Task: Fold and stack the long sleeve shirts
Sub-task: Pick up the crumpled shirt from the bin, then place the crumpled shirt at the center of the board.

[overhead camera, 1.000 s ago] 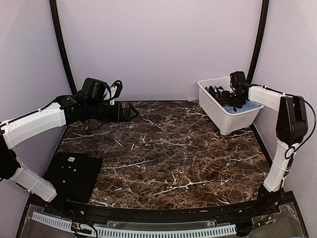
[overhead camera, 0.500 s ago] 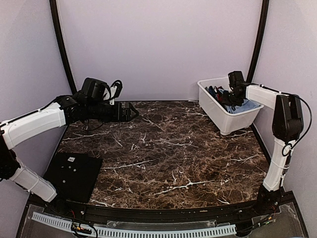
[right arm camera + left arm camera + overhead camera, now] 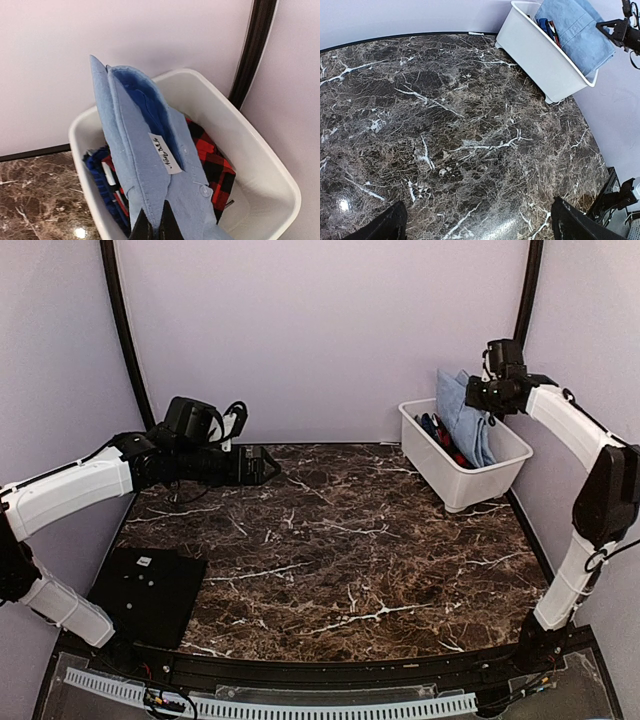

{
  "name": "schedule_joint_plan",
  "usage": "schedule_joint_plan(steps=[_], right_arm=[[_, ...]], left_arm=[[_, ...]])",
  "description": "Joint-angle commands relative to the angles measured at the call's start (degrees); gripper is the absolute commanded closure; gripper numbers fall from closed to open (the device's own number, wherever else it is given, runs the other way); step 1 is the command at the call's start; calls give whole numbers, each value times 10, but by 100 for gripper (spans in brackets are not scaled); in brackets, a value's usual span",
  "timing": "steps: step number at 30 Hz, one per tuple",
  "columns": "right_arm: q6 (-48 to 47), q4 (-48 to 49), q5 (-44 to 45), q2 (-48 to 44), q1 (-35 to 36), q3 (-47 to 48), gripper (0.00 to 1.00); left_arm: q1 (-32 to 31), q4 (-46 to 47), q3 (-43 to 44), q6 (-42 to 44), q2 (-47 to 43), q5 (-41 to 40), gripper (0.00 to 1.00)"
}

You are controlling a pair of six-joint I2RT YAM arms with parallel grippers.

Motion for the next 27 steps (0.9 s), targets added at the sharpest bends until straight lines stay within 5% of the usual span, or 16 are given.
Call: schedule_joint_plan(steps=[1, 17, 27], right_arm=[[-11, 27, -61, -68, 14, 45, 100], [-4, 44, -208, -176, 155, 39, 100], [129, 177, -468, -172, 218, -130, 100]], left_arm=[[4, 13, 5, -7, 0, 14, 1], [4, 31, -1, -17, 7, 28, 1], [5, -3, -7, -45, -24, -84, 1]])
